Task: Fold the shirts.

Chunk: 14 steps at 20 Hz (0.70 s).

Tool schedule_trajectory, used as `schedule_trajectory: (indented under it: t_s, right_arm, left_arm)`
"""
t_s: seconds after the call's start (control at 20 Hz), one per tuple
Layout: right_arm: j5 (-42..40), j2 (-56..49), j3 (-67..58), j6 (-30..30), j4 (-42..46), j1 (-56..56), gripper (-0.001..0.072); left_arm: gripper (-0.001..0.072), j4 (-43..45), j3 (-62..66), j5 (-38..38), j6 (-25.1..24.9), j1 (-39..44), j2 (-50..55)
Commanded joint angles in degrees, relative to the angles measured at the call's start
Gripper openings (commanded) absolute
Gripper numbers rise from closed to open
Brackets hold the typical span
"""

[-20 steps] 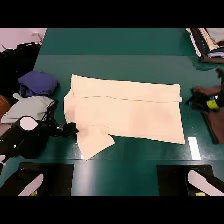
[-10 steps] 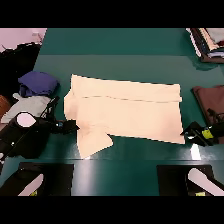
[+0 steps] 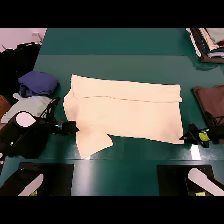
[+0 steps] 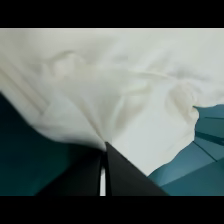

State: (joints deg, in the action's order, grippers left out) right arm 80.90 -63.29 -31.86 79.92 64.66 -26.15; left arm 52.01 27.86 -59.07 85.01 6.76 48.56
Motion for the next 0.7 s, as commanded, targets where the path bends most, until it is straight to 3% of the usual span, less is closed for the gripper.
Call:
schedule_trajectory:
  t_s: [0.0, 0.2, 0.3, 0.4, 0.5, 0.65]
  right_arm:
    - [3.65, 1.64, -1.36, -1.57, 0.9, -0.02, 0.0014]
    - [7.89, 10.75, -5.03, -1.46, 6.73, -0.02, 0.0014]
    - [11.54, 15.43, -5.77, -0.33, 9.49, -0.02, 0.0014]
    - [12.0, 19.5, -5.79, 2.19, 8.79, -0.02, 0.0013]
    - [11.28, 20.83, -6.99, 2.62, 4.87, 0.0, 0.0013]
    - [7.34, 16.63, -13.57, 2.71, -0.61, 0.98, 0.0013]
  left_arm:
    - [0.0022, 3.63, 0.68, -7.78, 1.31, 0.04, -2.78]
    - [0.0022, 9.73, 0.66, -17.29, 12.35, 0.02, -19.5]
    - [0.0024, 6.99, 0.66, -26.64, 16.28, 0.02, -26.73]
    - [0.0024, 4.61, 0.96, -28.44, 18.75, 0.02, -30.97]
    - [0.0024, 5.97, 2.93, -24.15, 18.34, 0.02, -29.73]
    - [0.0025, 8.76, 7.15, -16.0, 11.61, 0.02, -18.97]
